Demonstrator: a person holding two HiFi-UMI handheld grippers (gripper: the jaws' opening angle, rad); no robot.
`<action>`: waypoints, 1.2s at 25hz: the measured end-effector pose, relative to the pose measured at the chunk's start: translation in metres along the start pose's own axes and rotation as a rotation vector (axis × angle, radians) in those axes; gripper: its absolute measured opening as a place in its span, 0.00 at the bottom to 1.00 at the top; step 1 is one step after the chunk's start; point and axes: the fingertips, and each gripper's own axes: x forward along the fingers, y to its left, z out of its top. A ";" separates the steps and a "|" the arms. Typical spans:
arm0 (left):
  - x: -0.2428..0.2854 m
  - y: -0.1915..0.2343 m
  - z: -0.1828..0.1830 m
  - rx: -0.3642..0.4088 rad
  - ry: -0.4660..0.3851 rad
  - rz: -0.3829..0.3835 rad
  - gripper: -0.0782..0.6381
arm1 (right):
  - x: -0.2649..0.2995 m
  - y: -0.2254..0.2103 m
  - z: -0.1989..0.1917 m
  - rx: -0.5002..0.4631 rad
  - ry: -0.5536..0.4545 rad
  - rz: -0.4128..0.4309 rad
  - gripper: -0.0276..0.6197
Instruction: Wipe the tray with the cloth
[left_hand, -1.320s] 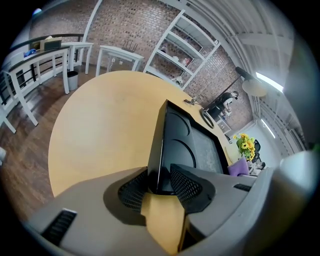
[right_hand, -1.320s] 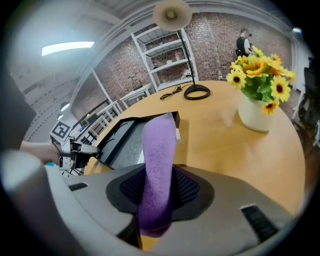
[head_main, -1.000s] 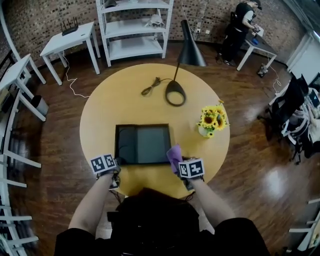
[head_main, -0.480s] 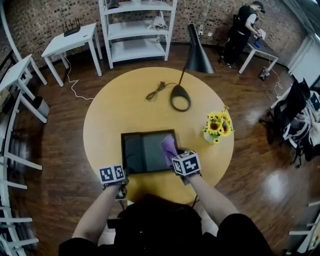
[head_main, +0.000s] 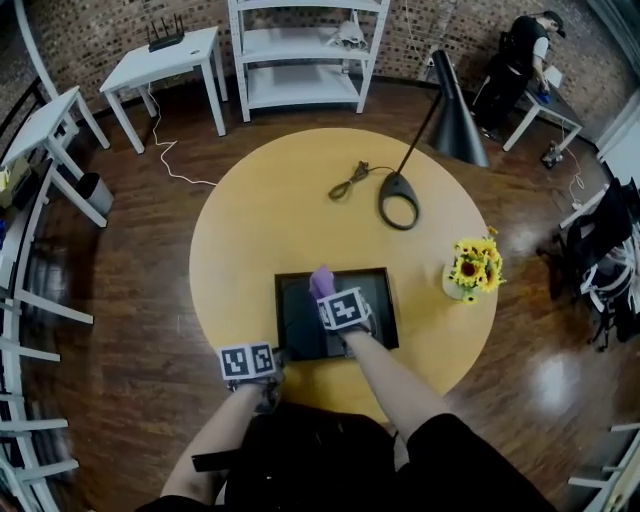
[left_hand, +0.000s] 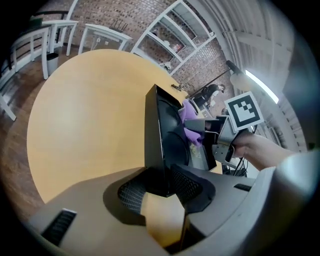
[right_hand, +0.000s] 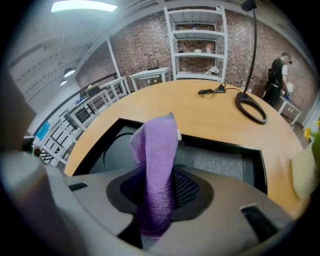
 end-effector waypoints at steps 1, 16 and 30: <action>-0.001 0.000 0.000 0.007 0.002 -0.005 0.31 | 0.000 -0.006 0.003 0.000 -0.015 -0.011 0.23; -0.001 0.006 -0.003 -0.030 -0.005 -0.052 0.31 | -0.042 -0.110 -0.023 0.066 -0.046 -0.227 0.23; -0.003 0.004 0.003 0.027 -0.018 -0.004 0.31 | -0.026 -0.010 -0.065 0.012 -0.013 -0.020 0.23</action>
